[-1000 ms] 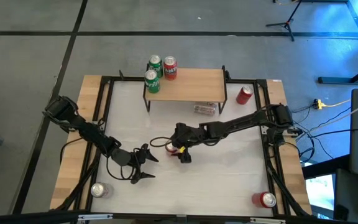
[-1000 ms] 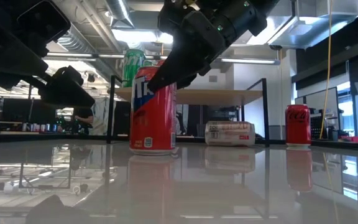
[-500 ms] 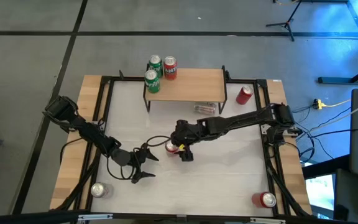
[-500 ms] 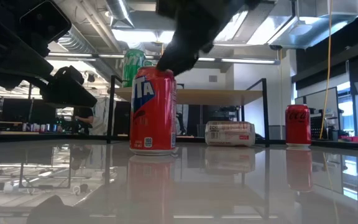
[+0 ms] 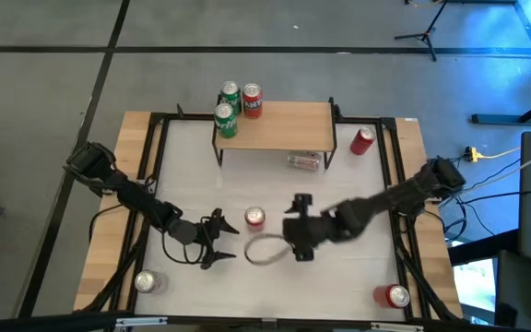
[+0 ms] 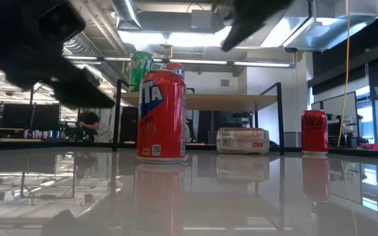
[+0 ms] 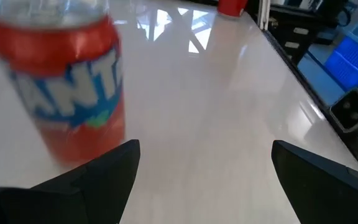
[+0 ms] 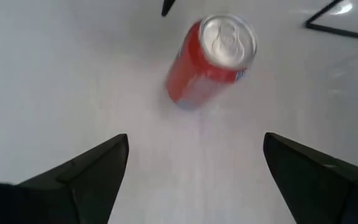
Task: Place canned beverage on shelf
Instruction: Put the orange soda can on the shelf aligned with the other orange soda can
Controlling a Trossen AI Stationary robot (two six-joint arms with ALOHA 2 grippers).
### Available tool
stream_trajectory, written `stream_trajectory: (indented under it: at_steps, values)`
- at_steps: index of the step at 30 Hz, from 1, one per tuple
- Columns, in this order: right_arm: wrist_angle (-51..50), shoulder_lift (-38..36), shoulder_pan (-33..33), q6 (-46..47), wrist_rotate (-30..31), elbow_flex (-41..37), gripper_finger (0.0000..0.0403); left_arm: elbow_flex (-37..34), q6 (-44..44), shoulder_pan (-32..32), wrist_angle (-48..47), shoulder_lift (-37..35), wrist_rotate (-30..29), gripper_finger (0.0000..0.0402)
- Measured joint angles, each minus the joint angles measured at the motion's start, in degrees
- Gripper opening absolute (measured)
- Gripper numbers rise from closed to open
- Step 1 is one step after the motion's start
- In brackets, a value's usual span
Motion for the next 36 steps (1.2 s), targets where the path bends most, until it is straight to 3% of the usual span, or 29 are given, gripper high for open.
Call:
stream_trajectory:
  at_steps: [5, 8, 11, 17, 25, 36]
  values:
    - [1.9, -1.2, 7.8, 8.3, 15.7, -7.7, 0.037, 7.9, 3.4, 2.4, -12.6, 0.0, 2.3, 0.0355]
    - [1.8, -1.2, 11.7, 14.9, 25.9, -11.6, 0.037, 15.9, 4.6, 3.1, -29.1, 0.0, 2.4, 0.0355]
    - [2.0, -1.2, 14.4, 21.4, 31.4, -14.6, 0.037, 24.5, 4.6, 3.0, -44.9, -0.1, 1.5, 0.0355]
    - [3.0, -1.2, 16.5, 27.0, 34.1, -16.3, 0.037, 35.7, 5.6, 3.1, -61.5, -0.2, 0.7, 0.0355]
    - [6.1, -1.2, 14.5, 23.0, 36.0, -16.3, 0.037, 41.5, 16.4, 4.2, -63.9, -0.2, 3.5, 0.0355]
    - [7.2, -1.2, 9.0, 17.2, 36.1, -14.3, 0.037, 42.3, 18.2, 12.4, -66.7, -0.2, 5.1, 0.0396]
